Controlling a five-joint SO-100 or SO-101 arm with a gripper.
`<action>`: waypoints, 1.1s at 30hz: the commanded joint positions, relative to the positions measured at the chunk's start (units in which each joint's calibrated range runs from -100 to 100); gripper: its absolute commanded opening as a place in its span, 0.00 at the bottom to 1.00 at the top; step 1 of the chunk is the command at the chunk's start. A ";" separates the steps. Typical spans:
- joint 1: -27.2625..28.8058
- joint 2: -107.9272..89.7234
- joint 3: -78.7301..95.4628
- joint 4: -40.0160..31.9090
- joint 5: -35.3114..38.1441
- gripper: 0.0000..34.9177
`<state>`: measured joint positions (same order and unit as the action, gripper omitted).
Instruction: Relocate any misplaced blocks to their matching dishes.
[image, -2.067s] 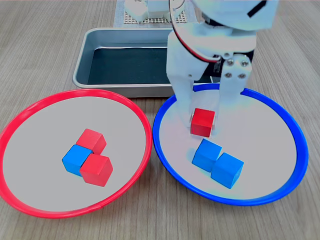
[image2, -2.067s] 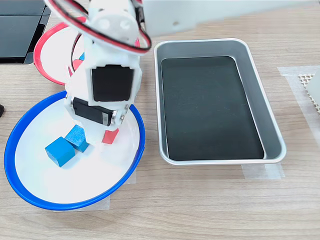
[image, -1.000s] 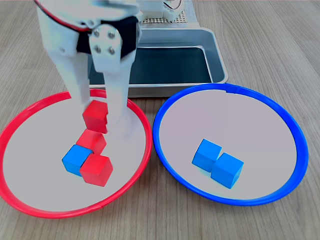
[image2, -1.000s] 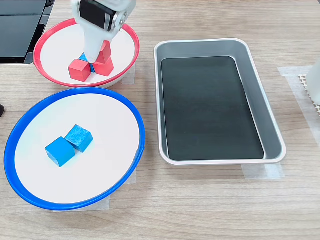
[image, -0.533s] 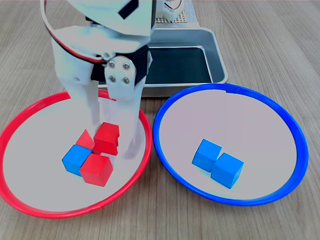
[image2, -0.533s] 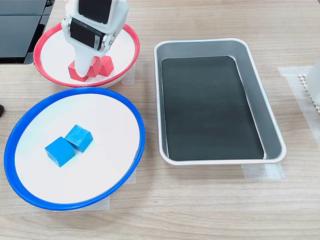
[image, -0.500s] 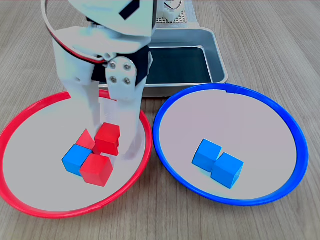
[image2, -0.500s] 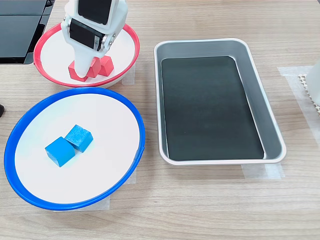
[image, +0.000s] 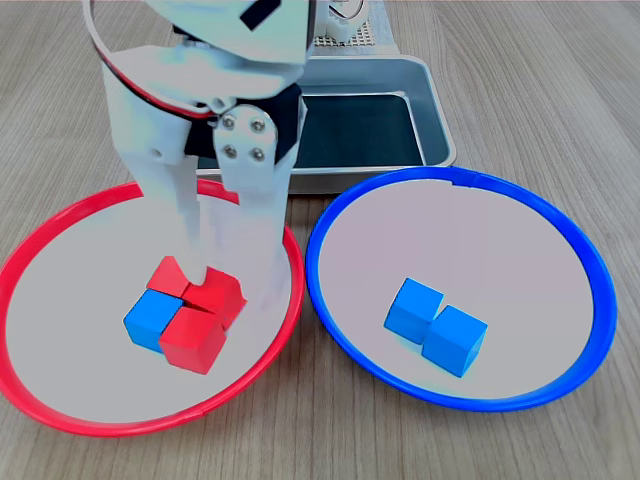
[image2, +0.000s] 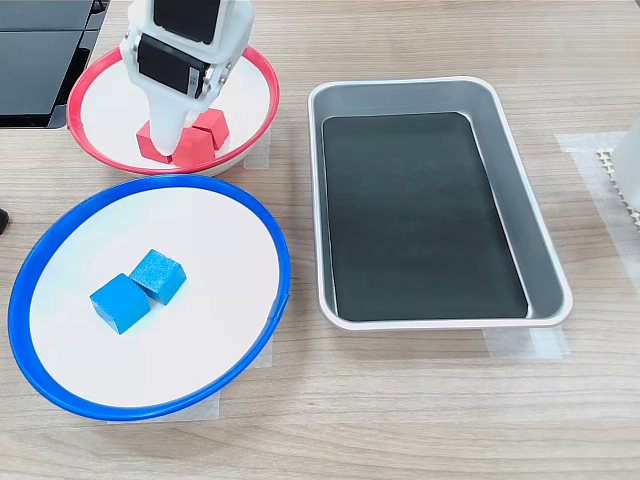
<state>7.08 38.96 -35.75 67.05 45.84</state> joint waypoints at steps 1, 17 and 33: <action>0.31 -0.71 -2.89 0.35 0.20 0.28; 5.67 -6.08 -0.43 -4.60 -9.72 0.27; 9.44 -0.88 -5.71 -6.25 -9.43 0.37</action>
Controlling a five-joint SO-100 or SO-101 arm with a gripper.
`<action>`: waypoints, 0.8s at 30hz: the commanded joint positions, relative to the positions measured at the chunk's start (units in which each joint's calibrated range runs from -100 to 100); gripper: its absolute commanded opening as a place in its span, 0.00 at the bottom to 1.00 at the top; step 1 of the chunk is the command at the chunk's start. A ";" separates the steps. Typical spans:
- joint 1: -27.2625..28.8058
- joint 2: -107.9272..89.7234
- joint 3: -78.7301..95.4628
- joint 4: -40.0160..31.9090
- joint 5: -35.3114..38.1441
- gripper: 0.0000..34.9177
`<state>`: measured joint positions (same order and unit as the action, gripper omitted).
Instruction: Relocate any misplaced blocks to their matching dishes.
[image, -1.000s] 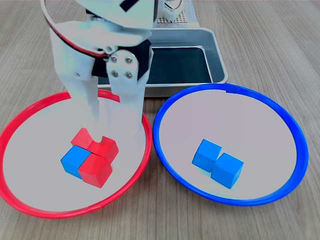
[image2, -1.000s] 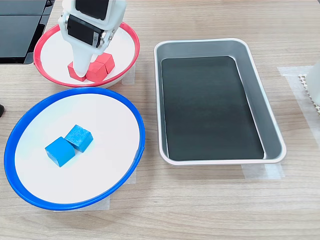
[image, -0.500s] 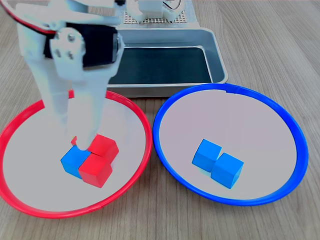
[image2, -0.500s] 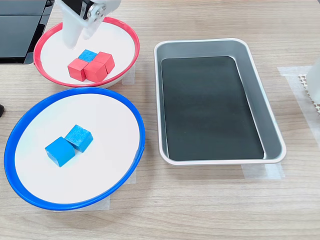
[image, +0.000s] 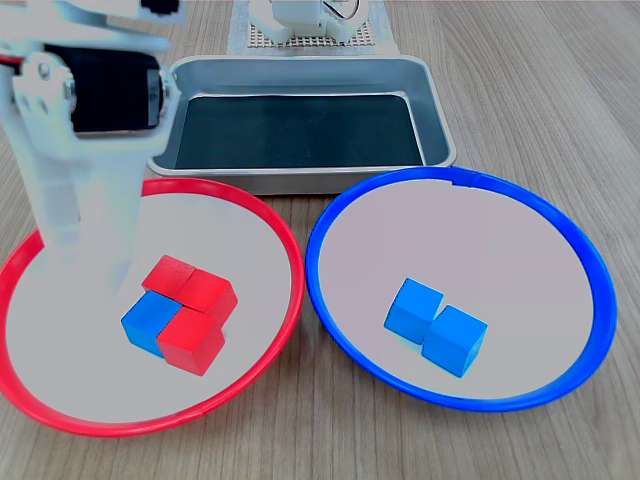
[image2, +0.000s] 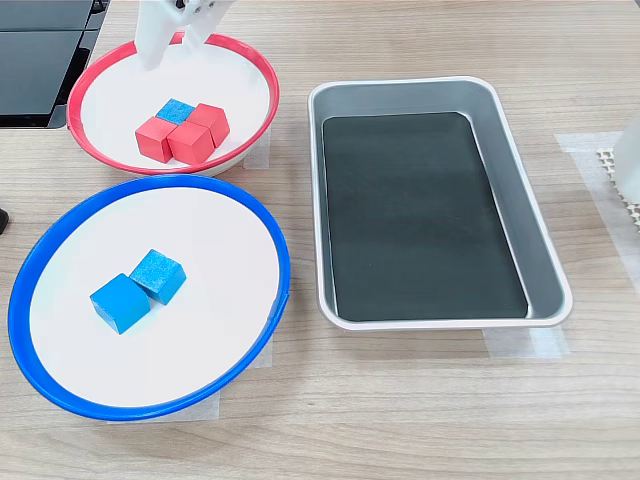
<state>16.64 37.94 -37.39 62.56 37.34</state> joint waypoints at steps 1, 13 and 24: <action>-0.31 0.83 -4.90 -1.85 -0.93 0.37; 0.07 10.12 -19.01 -2.02 1.17 0.43; -0.59 14.30 -25.56 2.36 3.71 0.43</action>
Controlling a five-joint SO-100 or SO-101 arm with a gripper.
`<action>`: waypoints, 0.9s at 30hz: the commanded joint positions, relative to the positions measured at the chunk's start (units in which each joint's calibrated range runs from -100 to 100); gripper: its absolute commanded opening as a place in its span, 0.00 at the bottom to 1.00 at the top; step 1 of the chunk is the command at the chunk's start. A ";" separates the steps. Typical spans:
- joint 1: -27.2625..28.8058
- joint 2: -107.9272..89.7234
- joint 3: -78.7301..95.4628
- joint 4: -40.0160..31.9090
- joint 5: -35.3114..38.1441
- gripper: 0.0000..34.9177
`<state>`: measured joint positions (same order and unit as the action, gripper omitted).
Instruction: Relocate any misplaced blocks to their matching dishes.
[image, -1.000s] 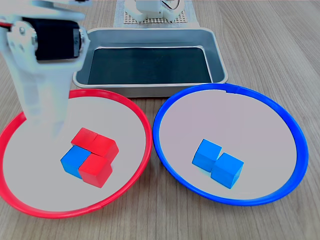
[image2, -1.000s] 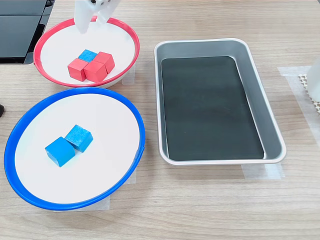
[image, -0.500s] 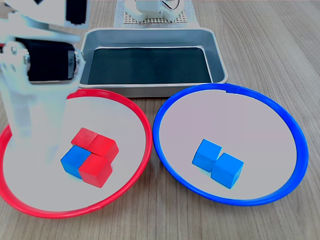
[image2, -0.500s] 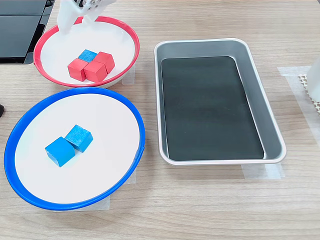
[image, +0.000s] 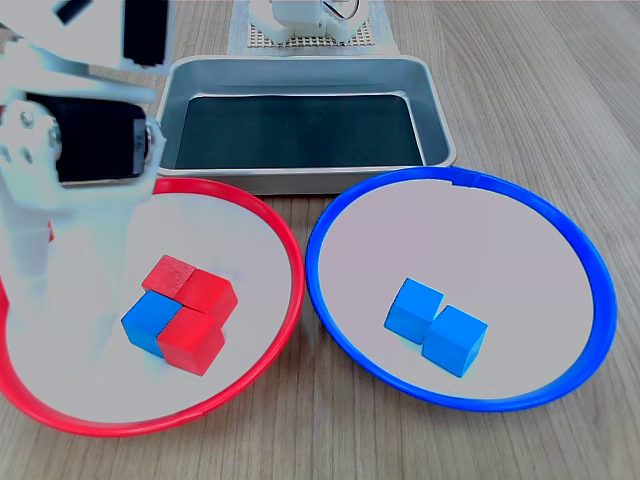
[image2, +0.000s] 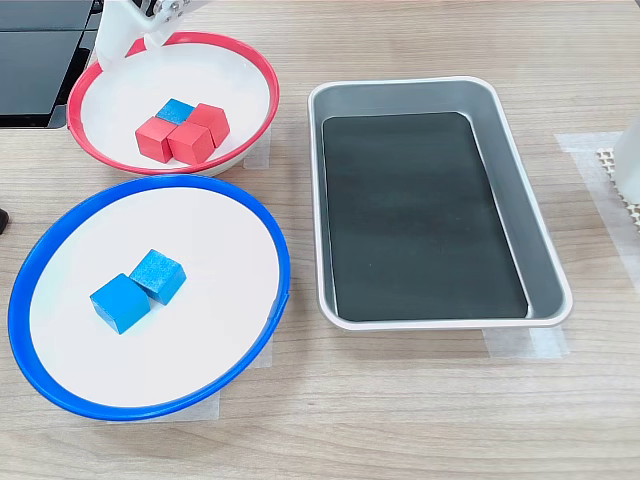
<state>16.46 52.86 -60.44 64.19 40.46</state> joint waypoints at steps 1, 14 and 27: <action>-0.41 -0.19 -2.70 0.97 0.83 0.44; -0.79 4.76 -6.16 -0.43 1.27 0.44; -2.67 6.46 -5.34 -0.43 1.47 0.43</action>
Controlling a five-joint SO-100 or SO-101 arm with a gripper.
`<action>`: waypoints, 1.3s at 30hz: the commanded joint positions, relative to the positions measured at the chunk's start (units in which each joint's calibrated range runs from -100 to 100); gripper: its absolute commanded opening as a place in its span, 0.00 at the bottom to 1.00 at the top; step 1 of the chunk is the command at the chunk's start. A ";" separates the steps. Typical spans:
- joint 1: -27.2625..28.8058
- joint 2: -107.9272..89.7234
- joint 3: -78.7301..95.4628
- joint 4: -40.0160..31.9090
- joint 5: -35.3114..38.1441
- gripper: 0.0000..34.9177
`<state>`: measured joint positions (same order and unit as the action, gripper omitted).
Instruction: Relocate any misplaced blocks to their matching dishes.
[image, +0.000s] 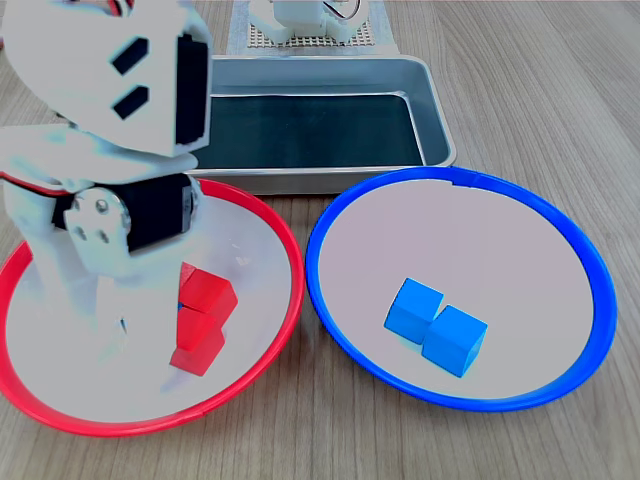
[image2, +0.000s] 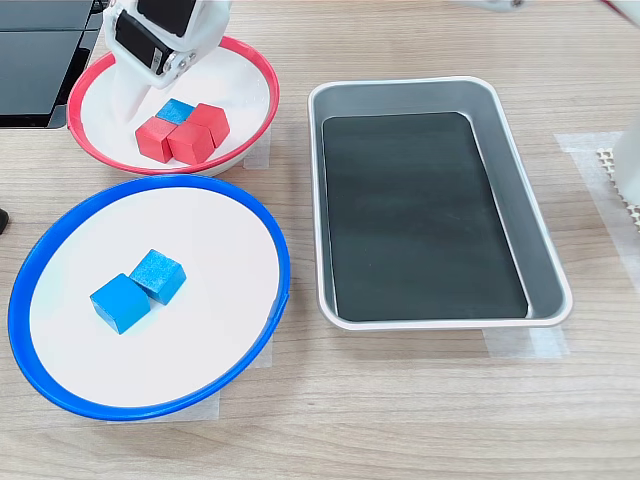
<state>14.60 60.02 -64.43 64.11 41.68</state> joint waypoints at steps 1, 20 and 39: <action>-0.91 -0.70 -1.16 -0.26 0.34 0.43; -0.15 -4.79 4.12 5.02 1.76 0.42; -0.72 -8.89 9.67 5.60 2.05 0.40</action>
<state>13.98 55.16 -55.08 69.49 43.49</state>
